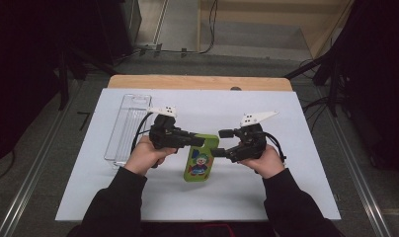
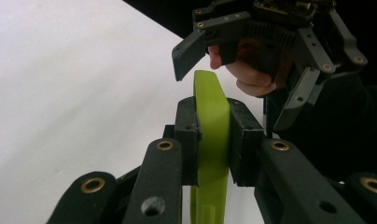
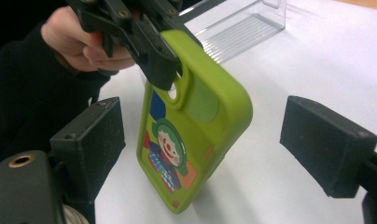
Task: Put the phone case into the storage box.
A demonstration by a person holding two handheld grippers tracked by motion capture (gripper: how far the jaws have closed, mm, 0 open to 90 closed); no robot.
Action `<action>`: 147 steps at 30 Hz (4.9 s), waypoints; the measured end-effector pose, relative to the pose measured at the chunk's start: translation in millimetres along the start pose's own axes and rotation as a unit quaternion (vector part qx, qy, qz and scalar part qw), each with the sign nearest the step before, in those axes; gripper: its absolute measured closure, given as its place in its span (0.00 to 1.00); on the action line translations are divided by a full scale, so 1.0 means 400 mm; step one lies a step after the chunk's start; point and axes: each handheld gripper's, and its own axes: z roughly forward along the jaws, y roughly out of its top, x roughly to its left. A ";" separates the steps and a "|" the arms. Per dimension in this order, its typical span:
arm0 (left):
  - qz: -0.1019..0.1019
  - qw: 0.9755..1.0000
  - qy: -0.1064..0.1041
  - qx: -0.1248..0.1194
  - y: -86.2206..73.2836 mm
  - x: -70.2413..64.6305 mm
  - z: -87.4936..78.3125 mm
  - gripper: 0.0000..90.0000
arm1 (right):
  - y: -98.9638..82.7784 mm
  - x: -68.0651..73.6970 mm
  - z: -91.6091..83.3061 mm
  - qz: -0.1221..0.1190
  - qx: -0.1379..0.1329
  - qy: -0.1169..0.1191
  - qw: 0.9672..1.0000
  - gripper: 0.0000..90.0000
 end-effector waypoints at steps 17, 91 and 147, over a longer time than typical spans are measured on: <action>0.012 0.999 -0.032 -0.008 -0.006 -0.006 0.007 0.86 | 0.001 -0.003 -0.007 -0.001 0.000 0.025 1.000 0.39; 0.010 0.995 0.094 -0.012 0.013 -0.034 -0.019 0.34 | 0.025 0.003 -0.066 0.071 0.017 -0.045 0.996 0.83; 0.026 0.975 0.222 -0.020 -0.024 -0.029 0.081 0.00 | 0.092 0.002 0.027 0.107 0.035 -0.146 0.983 0.83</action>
